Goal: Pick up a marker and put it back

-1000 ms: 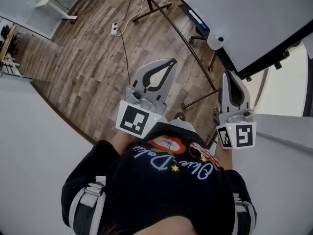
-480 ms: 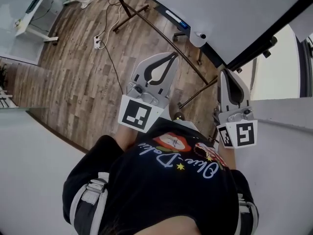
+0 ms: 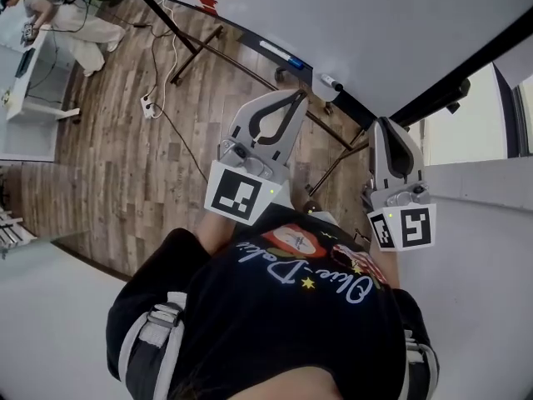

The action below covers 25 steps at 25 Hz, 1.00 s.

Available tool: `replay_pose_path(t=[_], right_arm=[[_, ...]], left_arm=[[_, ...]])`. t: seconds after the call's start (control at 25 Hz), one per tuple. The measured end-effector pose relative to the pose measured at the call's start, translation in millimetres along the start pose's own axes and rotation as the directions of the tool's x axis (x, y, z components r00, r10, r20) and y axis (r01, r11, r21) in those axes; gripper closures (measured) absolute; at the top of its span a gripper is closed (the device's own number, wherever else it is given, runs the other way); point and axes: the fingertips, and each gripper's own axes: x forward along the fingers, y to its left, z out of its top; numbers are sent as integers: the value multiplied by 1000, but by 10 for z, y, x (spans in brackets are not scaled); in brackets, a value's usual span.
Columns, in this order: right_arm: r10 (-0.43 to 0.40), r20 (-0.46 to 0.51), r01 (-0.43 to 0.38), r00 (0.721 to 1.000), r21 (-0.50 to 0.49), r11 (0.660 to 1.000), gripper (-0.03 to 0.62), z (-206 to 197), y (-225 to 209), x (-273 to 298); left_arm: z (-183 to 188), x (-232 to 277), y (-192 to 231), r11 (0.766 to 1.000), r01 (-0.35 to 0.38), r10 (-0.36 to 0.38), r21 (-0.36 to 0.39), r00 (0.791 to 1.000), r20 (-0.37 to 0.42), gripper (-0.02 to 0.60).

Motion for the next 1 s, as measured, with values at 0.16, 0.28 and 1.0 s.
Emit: replay_pose_path(t=[0.16,0.28,1.0], right_arm=[[-50,-19,50,999,-1,999,577,-54,18,155],[-81,-33,82,996,1,997,569,-132,50,272],[-288,-151,295,946,25,955,474,-763,-5,847]], left_arm=[[-93,134,140,998,67,-67,6,998,6,578],[-166,228,249,994,107,-107,-5,994,20,578],[-551,754,592,927,373,-370,-29,926,78,578]])
